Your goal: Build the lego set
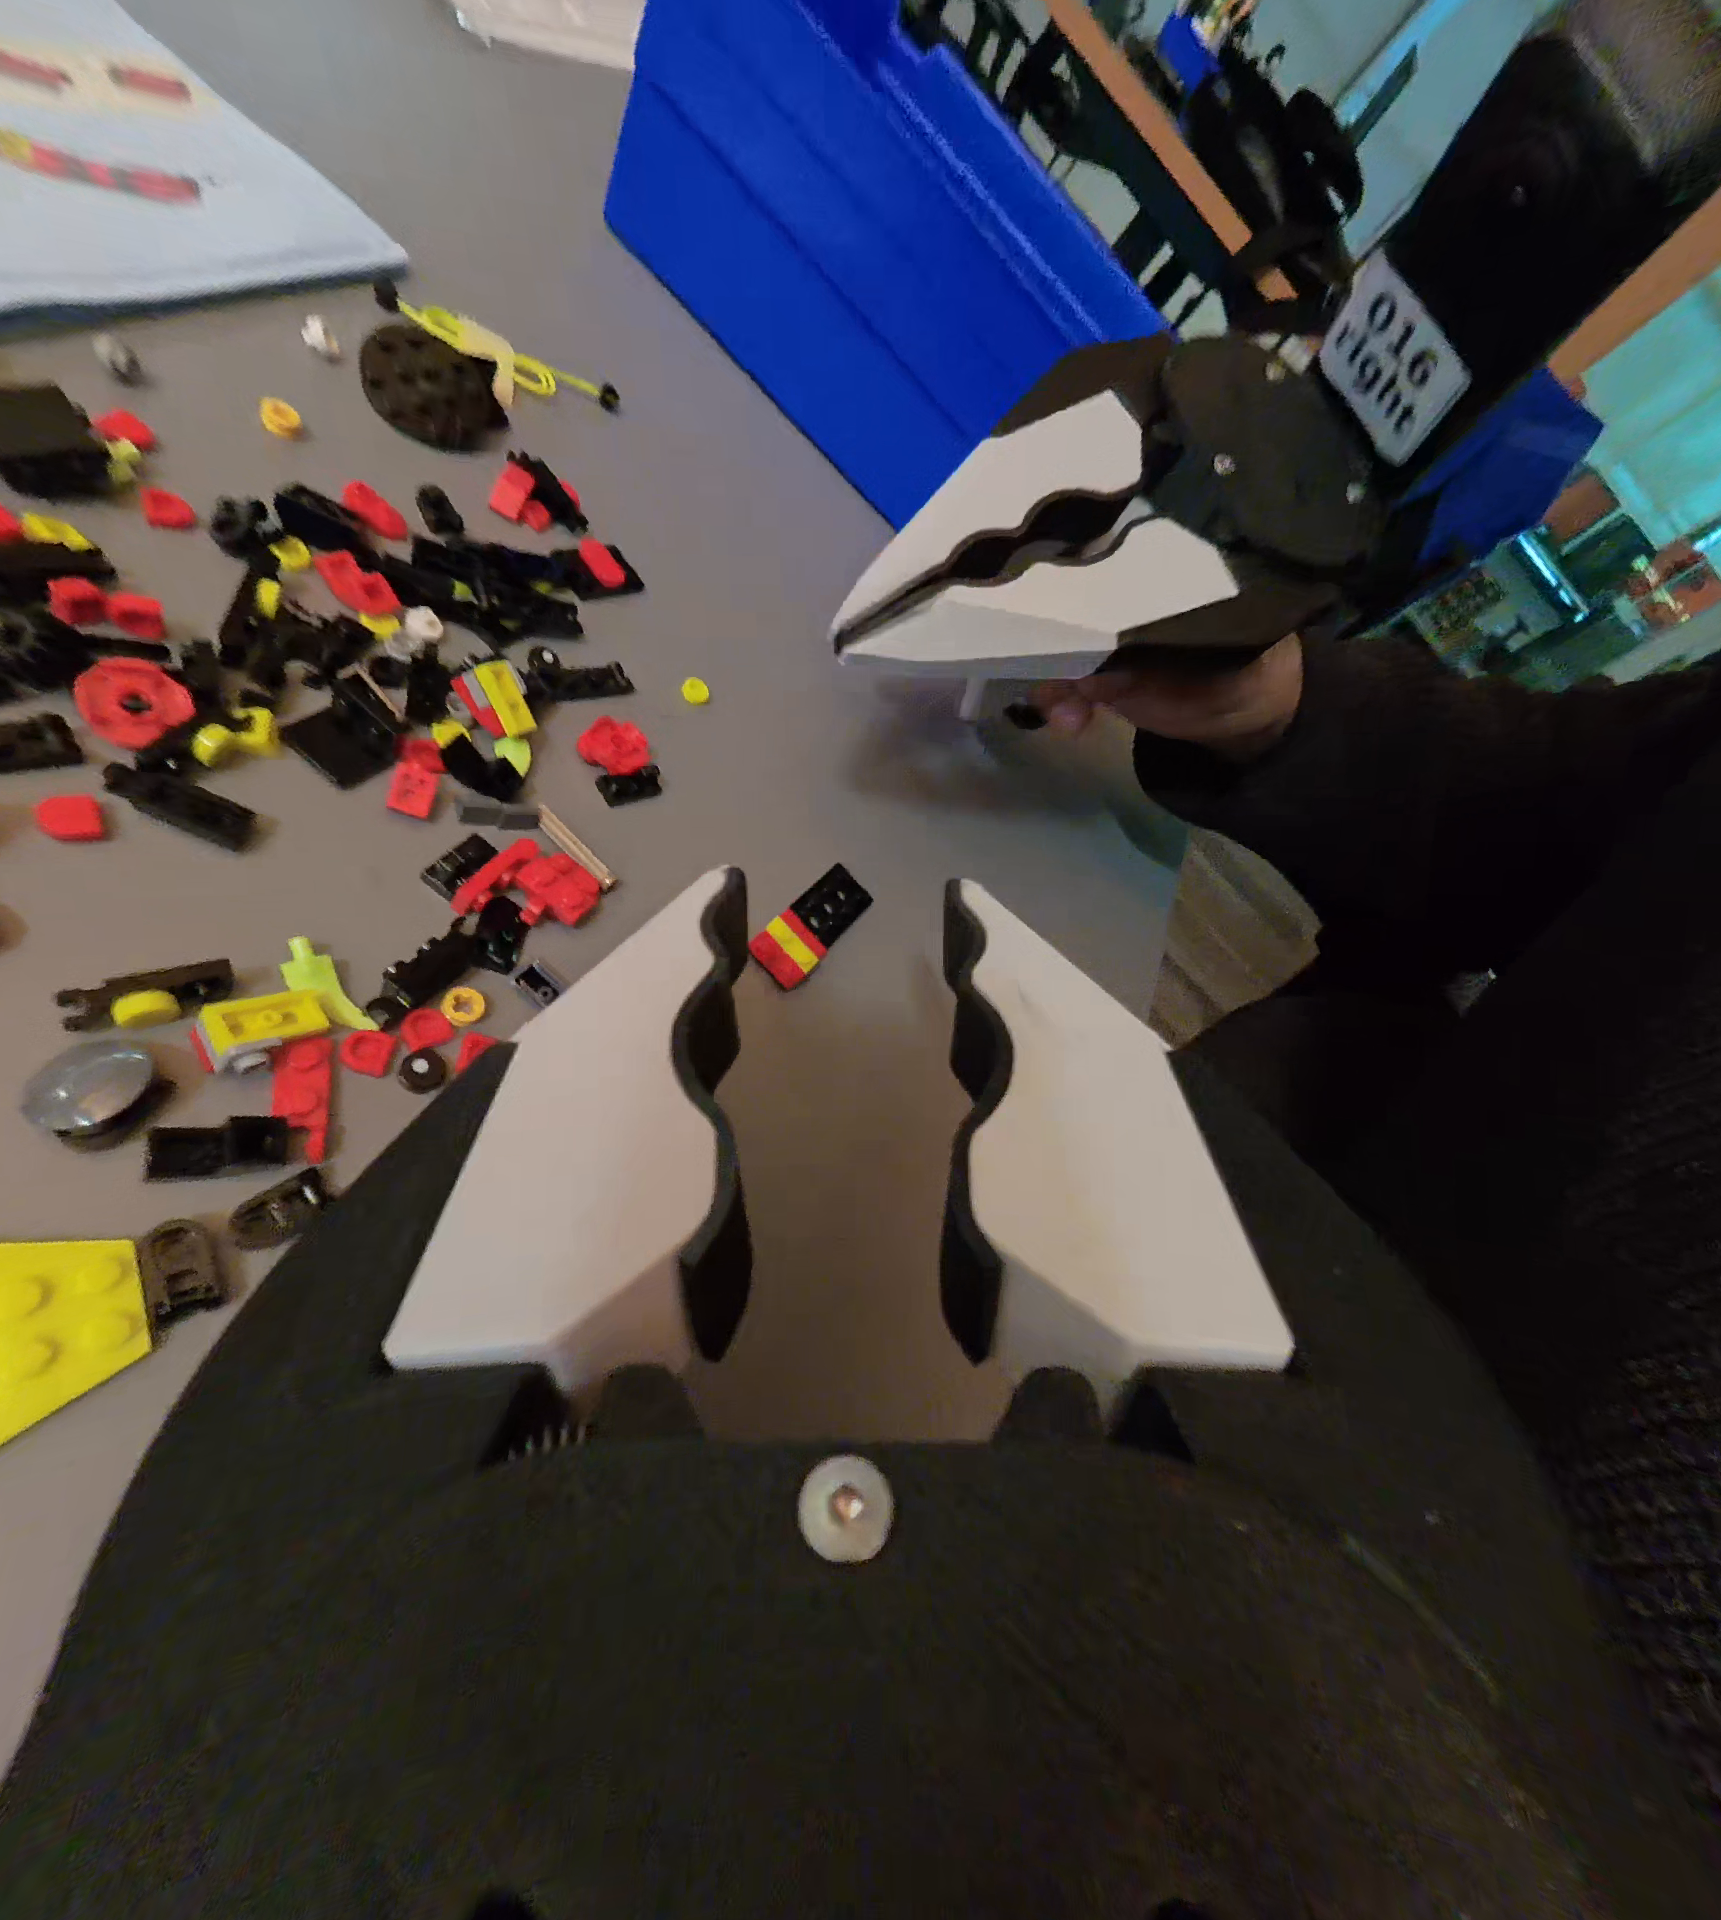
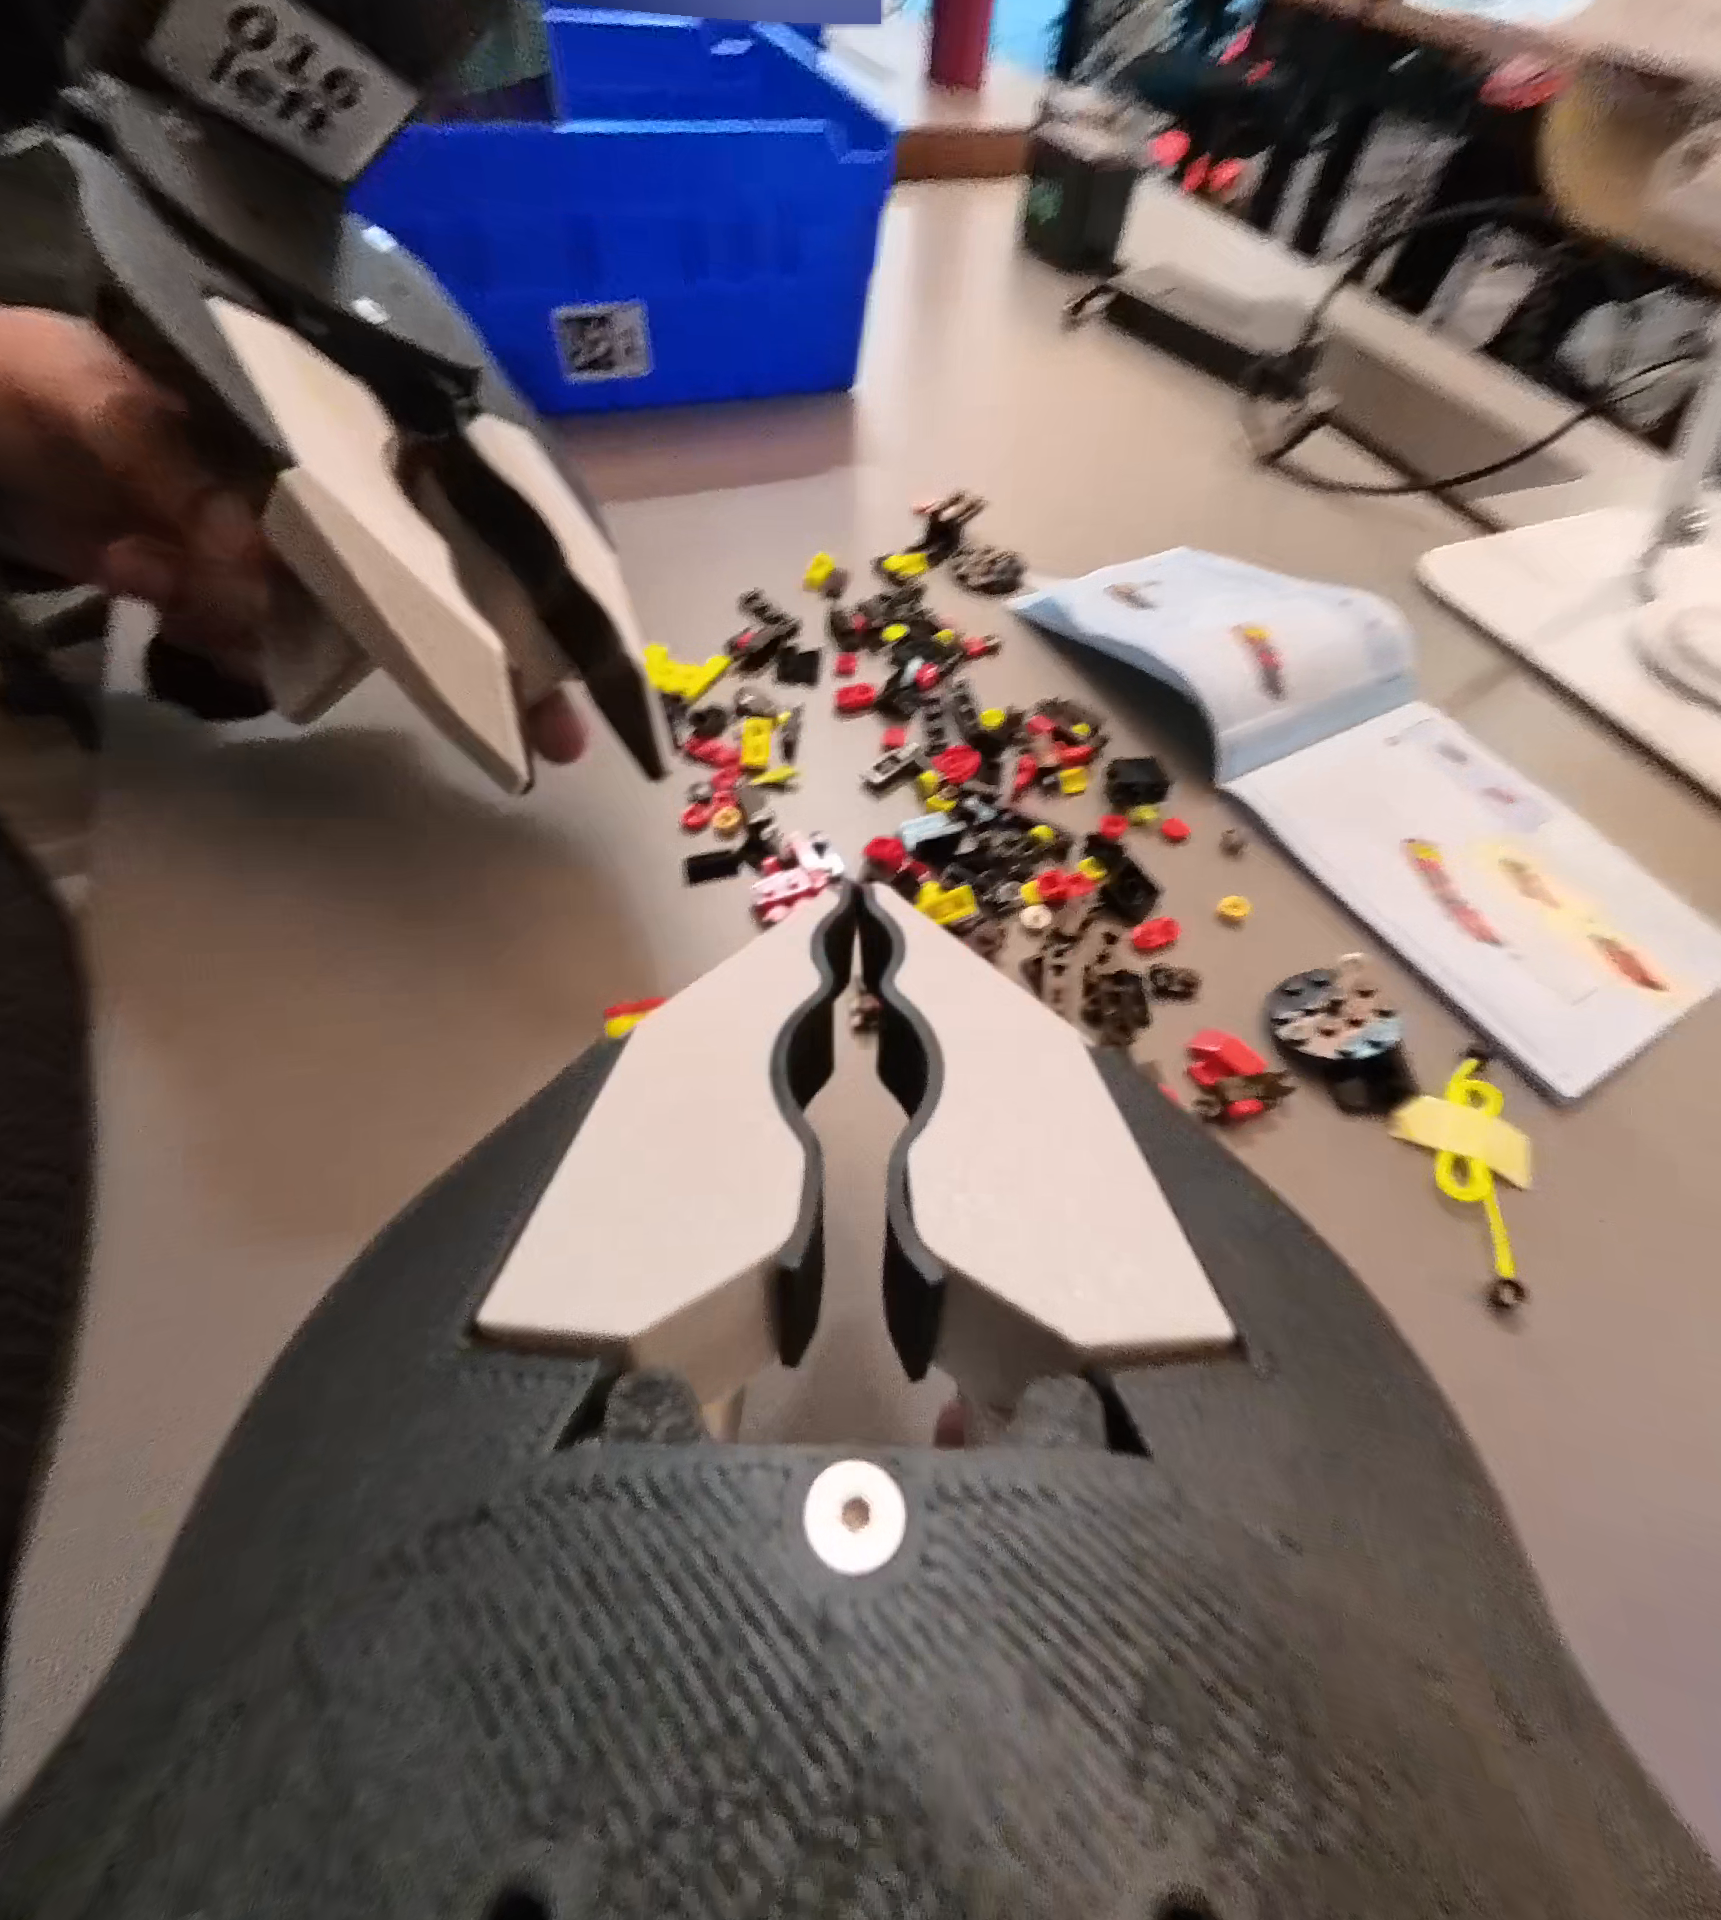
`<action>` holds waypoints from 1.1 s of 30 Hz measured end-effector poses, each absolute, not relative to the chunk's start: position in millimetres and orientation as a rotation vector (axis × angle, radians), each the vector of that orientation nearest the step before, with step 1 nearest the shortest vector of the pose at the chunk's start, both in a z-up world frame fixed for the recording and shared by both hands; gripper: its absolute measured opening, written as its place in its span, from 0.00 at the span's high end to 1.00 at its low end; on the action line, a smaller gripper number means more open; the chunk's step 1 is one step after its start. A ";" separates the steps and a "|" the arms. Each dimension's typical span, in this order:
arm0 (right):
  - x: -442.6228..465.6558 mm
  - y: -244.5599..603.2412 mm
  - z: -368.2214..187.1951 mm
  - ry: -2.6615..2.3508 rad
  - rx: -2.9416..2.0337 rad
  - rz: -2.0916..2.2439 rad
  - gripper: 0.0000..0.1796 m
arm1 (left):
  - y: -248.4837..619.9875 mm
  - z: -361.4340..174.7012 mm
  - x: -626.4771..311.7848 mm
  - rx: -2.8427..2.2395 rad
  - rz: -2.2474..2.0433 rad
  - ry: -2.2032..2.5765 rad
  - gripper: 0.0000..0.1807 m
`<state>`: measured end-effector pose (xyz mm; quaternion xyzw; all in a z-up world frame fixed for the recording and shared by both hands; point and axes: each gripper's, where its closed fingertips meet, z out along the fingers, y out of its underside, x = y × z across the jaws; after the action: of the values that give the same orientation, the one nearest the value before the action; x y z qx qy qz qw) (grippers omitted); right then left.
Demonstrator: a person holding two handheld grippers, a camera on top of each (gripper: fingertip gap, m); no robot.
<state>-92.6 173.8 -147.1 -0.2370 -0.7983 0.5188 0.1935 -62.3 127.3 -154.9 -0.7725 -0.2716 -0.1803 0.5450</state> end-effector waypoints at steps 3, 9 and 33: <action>-104.8 178.7 -141.2 -2.135 -0.779 1.406 1.00 | 125.1 -146.8 -65.6 -1.776 -0.436 -0.648 0.87; -106.7 175.9 -147.9 -2.112 -0.788 1.225 1.00 | 127.3 -143.4 -70.0 -1.787 -0.281 -0.599 0.98; -108.1 191.4 -174.3 -2.281 -0.950 1.362 0.99 | 126.4 -152.5 -71.2 -1.786 -0.393 -0.687 1.00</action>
<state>-108.1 191.4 -174.3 -0.3323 -0.7981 0.4767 0.1594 -71.2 126.4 -152.5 -0.7578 -0.2912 -0.1666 0.5596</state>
